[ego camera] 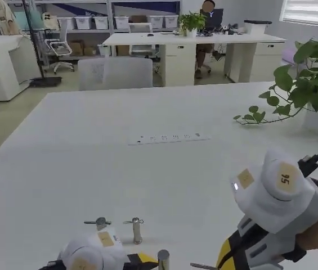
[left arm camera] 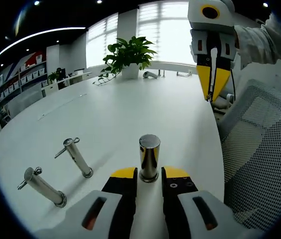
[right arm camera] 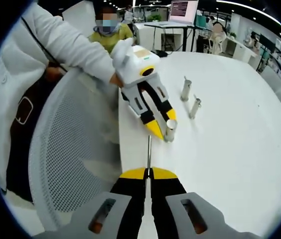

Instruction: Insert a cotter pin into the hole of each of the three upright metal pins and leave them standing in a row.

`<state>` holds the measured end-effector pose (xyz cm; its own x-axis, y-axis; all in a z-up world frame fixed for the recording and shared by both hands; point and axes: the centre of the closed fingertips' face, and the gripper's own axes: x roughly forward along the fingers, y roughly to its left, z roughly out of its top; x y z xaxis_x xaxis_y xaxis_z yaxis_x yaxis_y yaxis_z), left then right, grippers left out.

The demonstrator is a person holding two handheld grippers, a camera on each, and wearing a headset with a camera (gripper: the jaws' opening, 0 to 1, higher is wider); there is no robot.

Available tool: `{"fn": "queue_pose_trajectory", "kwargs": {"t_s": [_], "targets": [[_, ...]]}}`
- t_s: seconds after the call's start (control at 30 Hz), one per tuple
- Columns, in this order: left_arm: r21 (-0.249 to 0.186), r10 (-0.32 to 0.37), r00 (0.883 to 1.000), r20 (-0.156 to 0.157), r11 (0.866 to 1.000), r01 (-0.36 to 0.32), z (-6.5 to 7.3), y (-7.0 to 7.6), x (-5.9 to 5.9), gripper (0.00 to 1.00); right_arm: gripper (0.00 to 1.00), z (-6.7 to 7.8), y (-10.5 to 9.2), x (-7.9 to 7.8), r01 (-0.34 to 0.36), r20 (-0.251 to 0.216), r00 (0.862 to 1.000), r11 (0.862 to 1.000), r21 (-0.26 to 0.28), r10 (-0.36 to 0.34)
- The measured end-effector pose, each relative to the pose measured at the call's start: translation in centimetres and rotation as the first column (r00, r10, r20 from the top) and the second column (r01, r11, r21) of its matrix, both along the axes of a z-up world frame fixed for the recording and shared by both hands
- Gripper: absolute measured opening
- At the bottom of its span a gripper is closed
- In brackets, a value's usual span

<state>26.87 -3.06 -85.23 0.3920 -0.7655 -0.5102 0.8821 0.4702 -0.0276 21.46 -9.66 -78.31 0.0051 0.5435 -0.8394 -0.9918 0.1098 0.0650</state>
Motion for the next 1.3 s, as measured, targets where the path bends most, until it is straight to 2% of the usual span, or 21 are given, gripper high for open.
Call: {"fn": "queue_pose_trajectory", "kwargs": {"t_s": [0.1,0.13,0.3,0.47,0.6,0.77,1.0,1.27,1.3], "targets": [[-0.037,0.043,0.999,0.014,0.998,-0.043,0.5,-0.2,0.6,0.17,0.03,0.0,0.0,0.1,0.003,0.000,1.000,1.000,0.001,-0.003],[-0.042,0.040,0.999,0.010,0.998,-0.039,0.6,-0.3,0.6,0.17,0.03,0.0,0.0,0.1,0.003,0.000,1.000,1.000,0.001,-0.003],[-0.044,0.053,0.998,-0.015,0.998,-0.054,0.2,-0.3,0.5,0.14,0.03,-0.1,0.0,0.3,0.005,-0.001,1.000,1.000,-0.001,-0.005],[-0.038,0.038,0.999,-0.004,0.999,-0.038,0.0,-0.4,0.4,0.12,0.03,-0.4,0.1,0.4,0.007,-0.006,1.000,1.000,-0.008,-0.007],[-0.026,-0.003,1.000,0.030,1.000,0.004,0.0,-0.4,0.3,0.12,0.03,-0.7,0.3,0.5,0.014,-0.011,1.000,1.000,-0.016,-0.014],[-0.045,-0.048,0.998,0.027,0.998,0.050,0.0,-0.4,0.3,0.11,0.03,-1.1,0.6,0.7,0.033,-0.010,0.999,0.999,-0.033,-0.033],[-0.057,-0.117,0.993,0.017,0.991,0.118,0.0,-0.5,0.2,0.11,0.03,-1.7,1.4,1.0,0.110,-0.016,0.994,0.992,-0.054,-0.111],[-0.053,-0.167,0.986,0.031,0.984,0.168,0.1,-0.6,0.1,0.11,0.03,-2.7,1.8,1.5,0.195,-0.027,0.980,0.976,-0.096,-0.198],[-0.052,-0.174,0.984,0.033,0.983,0.175,0.1,-0.6,0.1,0.11,0.03,-2.9,1.9,1.6,0.218,-0.032,0.974,0.970,-0.104,-0.223]]}}
